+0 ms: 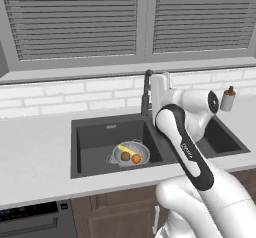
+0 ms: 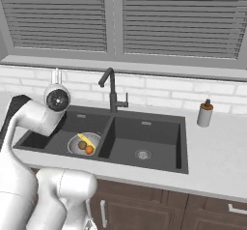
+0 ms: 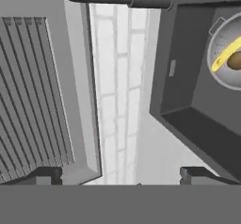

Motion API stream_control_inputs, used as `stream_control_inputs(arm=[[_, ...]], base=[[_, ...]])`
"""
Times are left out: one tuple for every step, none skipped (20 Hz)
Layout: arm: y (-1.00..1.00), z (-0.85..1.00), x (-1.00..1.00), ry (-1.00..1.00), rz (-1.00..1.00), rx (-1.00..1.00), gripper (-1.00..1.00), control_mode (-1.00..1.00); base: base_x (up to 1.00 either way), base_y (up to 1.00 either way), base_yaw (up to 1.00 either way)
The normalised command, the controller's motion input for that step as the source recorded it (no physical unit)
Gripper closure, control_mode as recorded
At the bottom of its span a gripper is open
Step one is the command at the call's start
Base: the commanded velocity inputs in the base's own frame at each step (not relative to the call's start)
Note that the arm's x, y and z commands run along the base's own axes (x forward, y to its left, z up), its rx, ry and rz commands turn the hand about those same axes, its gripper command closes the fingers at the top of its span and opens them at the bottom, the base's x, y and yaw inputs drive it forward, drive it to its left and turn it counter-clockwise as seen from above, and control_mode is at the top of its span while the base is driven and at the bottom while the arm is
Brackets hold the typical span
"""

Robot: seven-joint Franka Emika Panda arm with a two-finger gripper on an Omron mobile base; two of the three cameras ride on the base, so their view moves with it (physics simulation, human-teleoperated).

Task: Put the colander in the sink, put the kiwi, banana, tangerine in the colander, and turn on the sink faucet and pour water over the colander.

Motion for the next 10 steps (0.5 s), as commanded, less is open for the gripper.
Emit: stream_control_inputs(arm=[[-0.99,0.0,-0.31,-0.41,0.13,0.0,-1.0,-1.0],[-0.91,0.0,-0.16,-0.42,0.12,0.0,-1.0,-1.0],[-0.84,0.0,0.0,-0.35,0.12,0.0,-1.0,-1.0],[-0.8,0.0,0.0,-0.29,0.13,0.0,-1.0,-1.0],[-0.81,0.0,0.0,-0.23,0.15,0.0,-1.0,-1.0],[-0.78,0.0,0.0,-0.18,0.15,0.0,-1.0,-1.0],[-0.81,0.0,0.0,-0.14,0.19,0.0,-1.0,-1.0],[-0.86,0.0,0.0,-0.13,0.21,0.0,-1.0,-1.0],[-0.86,0.0,0.0,-0.15,0.23,-0.01,-1.0,-1.0],[-0.97,0.0,0.0,-0.17,0.28,0.0,-1.0,-1.0]], base=[[0.0,0.0,0.0],[0.0,0.0,0.0],[0.0,0.0,0.0],[0.0,0.0,0.0],[0.0,0.0,0.0],[0.0,0.0,0.0],[0.0,0.0,0.0],[0.0,0.0,0.0],[0.0,0.0,0.0],[0.0,0.0,0.0]])
